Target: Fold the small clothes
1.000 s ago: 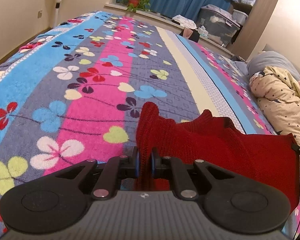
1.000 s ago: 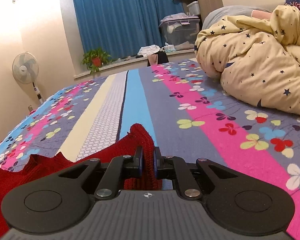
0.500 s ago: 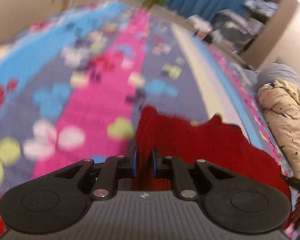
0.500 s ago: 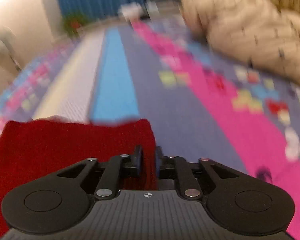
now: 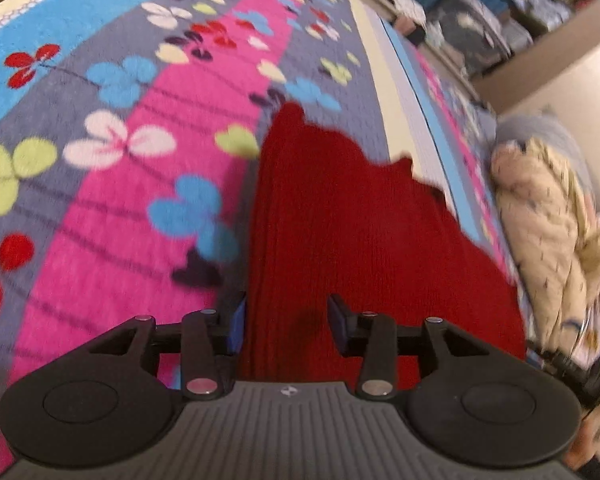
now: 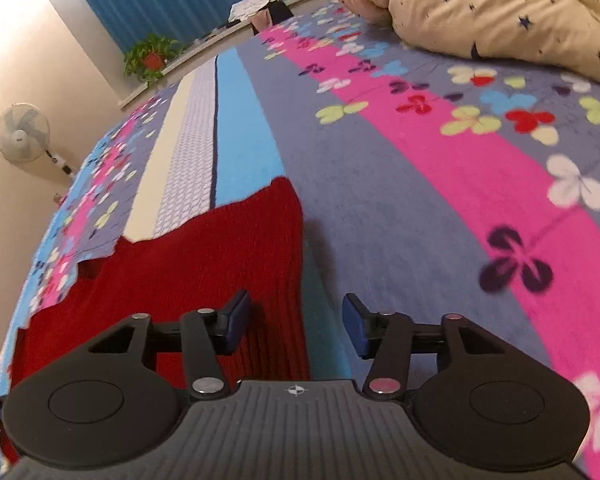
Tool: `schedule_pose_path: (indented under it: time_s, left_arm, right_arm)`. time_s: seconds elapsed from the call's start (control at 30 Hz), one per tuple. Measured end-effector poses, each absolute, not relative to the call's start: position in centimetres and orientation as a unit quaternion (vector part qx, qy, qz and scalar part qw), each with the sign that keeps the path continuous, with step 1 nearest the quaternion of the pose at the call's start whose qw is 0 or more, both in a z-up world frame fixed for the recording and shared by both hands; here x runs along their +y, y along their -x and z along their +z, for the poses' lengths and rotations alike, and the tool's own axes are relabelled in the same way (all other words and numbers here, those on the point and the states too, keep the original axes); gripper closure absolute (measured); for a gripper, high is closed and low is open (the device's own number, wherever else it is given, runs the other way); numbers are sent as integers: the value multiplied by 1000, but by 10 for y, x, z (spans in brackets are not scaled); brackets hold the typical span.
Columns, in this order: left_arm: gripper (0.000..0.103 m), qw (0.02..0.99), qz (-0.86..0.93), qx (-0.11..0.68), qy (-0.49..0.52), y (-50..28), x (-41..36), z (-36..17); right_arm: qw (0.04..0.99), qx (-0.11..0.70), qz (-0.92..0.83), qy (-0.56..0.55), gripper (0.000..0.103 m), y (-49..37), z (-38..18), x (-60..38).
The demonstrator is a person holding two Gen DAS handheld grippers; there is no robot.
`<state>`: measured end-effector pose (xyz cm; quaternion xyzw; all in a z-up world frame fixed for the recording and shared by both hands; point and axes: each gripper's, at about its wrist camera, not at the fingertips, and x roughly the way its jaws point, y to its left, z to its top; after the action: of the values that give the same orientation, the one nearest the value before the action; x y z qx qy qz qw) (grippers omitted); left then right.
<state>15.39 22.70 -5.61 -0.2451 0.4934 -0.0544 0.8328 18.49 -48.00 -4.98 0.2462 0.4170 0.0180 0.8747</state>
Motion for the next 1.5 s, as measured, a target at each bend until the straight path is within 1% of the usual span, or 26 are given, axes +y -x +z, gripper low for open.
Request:
schedule_pose_path:
  time_s: [0.13, 0.23, 0.27, 0.3, 0.33, 0.37, 0.5, 0.57, 0.63, 0.67, 0.73, 0.77, 0.8, 0.83, 0.9, 0.93, 1.0, 1.03, 1.1, 1.13, 1.17, 1.23, 1.27, 1.3, 1.37, 1.5]
  left_arm:
    - [57, 836, -67, 502, 212, -126, 216, -53]
    - [59, 839, -63, 501, 202, -105, 213, -52]
    - [70, 842, -59, 500, 193, -99, 211, -52]
    - [82, 846, -54, 497, 185, -94, 210, -50]
    - [89, 850, -52, 491, 183, -90, 210, -48]
    - [90, 855, -53, 479, 191, -84, 213, -43]
    - [91, 882, -66, 404, 234, -56, 227, -8]
    - [91, 886, -59, 390, 244, -39, 233, 1]
    - [91, 874, -38, 414, 252, -33, 237, -4]
    - [90, 859, -25, 440, 261, -32, 240, -14]
    - [89, 831, -2, 487, 269, -36, 241, -33]
    - [86, 827, 1, 502, 254, -40, 237, -37]
    - [84, 830, 4, 507, 235, -44, 233, -39]
    - [83, 838, 9, 503, 209, -46, 228, -37]
    - [83, 873, 26, 464, 147, -43, 217, -21]
    - [82, 892, 22, 437, 113, -40, 209, -11]
    - [82, 910, -11, 403, 97, -35, 197, 1]
    - [82, 911, -39, 397, 104, -35, 192, 2]
    - [82, 901, -72, 415, 106, -40, 180, -7]
    - [81, 892, -75, 434, 99, -44, 176, -14]
    - [80, 876, -68, 471, 81, -51, 169, -29]
    - [82, 845, -45, 531, 47, -58, 160, -56]
    - [81, 841, -39, 538, 36, -60, 157, -61]
    - [80, 845, -38, 533, 33, -61, 153, -57]
    - [76, 853, -42, 518, 43, -61, 153, -51]
    - [76, 865, -37, 497, 52, -56, 153, -44]
  right_arm:
    - [846, 455, 44, -273, 49, -159, -56, -484]
    - [846, 472, 71, -236, 50, -139, -56, -471]
    - [849, 475, 76, -220, 50, -133, -56, -466]
    - [852, 476, 78, -203, 55, -127, -57, -461]
    - [858, 472, 75, -190, 77, -122, -56, -458]
    - [868, 459, 65, -177, 86, -116, -51, -456]
    - [897, 367, 63, -237, 90, -87, -17, -473]
    - [906, 335, 62, -250, 91, -66, 0, -477]
    - [904, 339, 49, -254, 91, -50, 4, -477]
    - [896, 357, 37, -261, 91, -46, 1, -479]
    - [864, 415, 9, -286, 90, -46, -21, -485]
    - [847, 448, -5, -287, 89, -50, -34, -487]
    - [833, 477, -20, -281, 87, -54, -46, -485]
    - [830, 490, -38, -265, 80, -57, -51, -483]
    - [845, 476, -60, -235, 69, -56, -44, -476]
    - [862, 452, -80, -213, 69, -52, -34, -473]
    - [892, 406, -94, -175, 67, -45, -16, -467]
    - [904, 386, -81, -165, 67, -44, -9, -464]
    - [916, 369, -40, -155, 67, -43, -5, -453]
    - [914, 379, -16, -148, 65, -46, -8, -446]
    - [905, 404, 4, -135, 64, -51, -16, -438]
    - [879, 470, 3, -86, 62, -58, -40, -424]
    - [867, 495, -10, -56, 56, -59, -52, -419]
    - [865, 499, -18, -43, 49, -59, -56, -416]
    - [870, 491, -23, -39, 50, -62, -50, -413]
    - [872, 488, -21, -29, 50, -53, -45, -405]
